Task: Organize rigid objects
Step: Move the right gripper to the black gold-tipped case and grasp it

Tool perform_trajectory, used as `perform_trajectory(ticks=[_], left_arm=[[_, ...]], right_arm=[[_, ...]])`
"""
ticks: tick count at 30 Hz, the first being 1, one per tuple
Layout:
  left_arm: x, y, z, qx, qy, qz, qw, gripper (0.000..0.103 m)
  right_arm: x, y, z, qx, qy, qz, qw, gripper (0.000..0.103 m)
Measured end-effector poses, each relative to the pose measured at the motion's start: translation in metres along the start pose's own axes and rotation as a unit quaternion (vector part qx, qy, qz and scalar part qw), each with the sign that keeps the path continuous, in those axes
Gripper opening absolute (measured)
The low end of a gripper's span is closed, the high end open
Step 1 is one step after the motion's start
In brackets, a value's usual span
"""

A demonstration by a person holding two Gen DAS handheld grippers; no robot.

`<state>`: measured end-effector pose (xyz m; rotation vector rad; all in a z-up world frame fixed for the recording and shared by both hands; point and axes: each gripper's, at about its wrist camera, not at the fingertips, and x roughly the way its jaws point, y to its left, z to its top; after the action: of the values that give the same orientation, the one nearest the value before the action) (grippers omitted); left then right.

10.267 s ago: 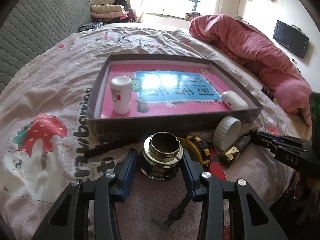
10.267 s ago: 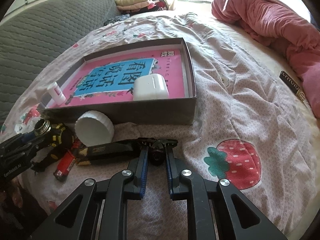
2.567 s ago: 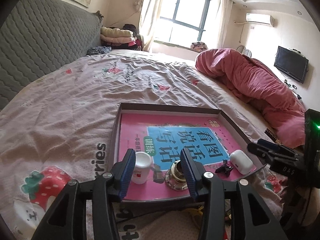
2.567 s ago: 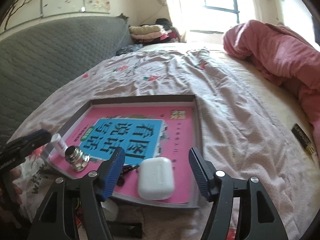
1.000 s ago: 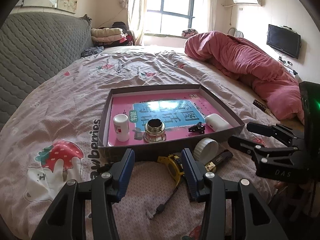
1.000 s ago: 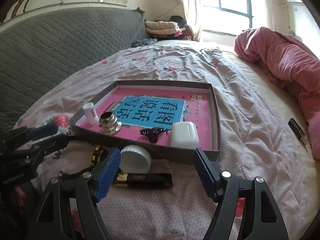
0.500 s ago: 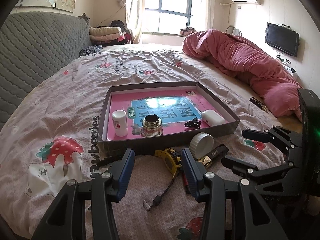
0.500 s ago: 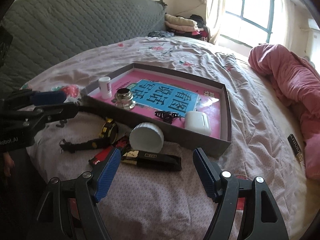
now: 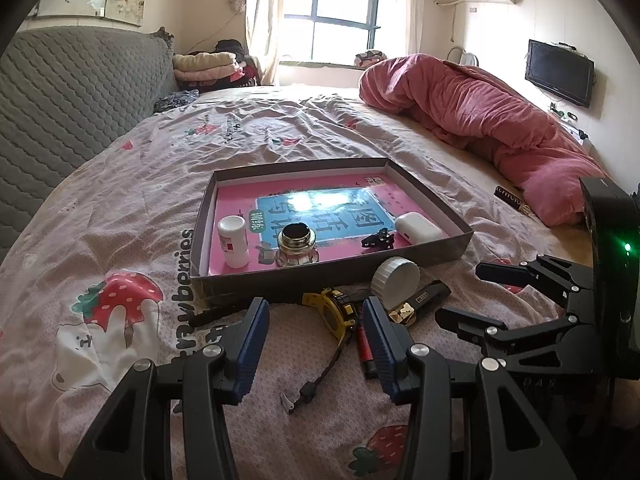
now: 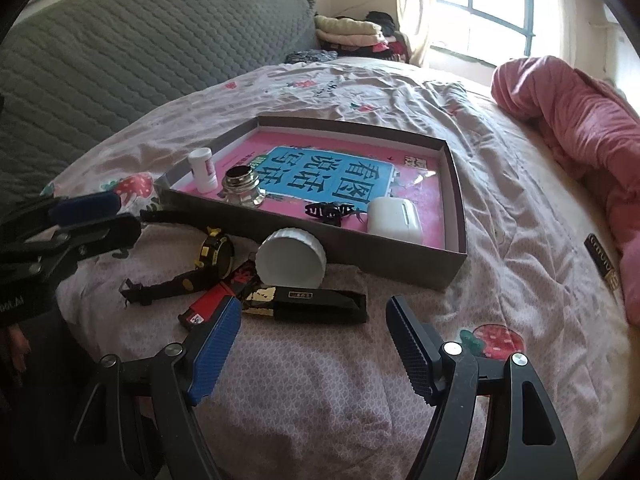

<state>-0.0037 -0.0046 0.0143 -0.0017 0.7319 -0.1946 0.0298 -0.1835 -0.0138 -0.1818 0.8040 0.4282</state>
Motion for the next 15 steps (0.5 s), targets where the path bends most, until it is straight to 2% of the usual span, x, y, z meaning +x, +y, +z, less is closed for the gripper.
perform_trajectory(ticks=[8, 12, 15], left_arm=[[0.003, 0.001, 0.000, -0.004, 0.002, -0.003, 1.0000, 0.048], [0.005, 0.002, 0.000, -0.007, 0.002, -0.008, 0.9999, 0.048], [0.006, 0.004, 0.001, -0.012, 0.001, -0.012, 0.9999, 0.048]], right_arm=[[0.003, 0.000, 0.004, 0.032, 0.002, 0.031, 0.999, 0.076], [0.007, -0.004, 0.004, 0.094, 0.017, 0.057, 0.994, 0.076], [0.015, -0.011, 0.001, 0.162, 0.037, 0.068, 0.984, 0.076]])
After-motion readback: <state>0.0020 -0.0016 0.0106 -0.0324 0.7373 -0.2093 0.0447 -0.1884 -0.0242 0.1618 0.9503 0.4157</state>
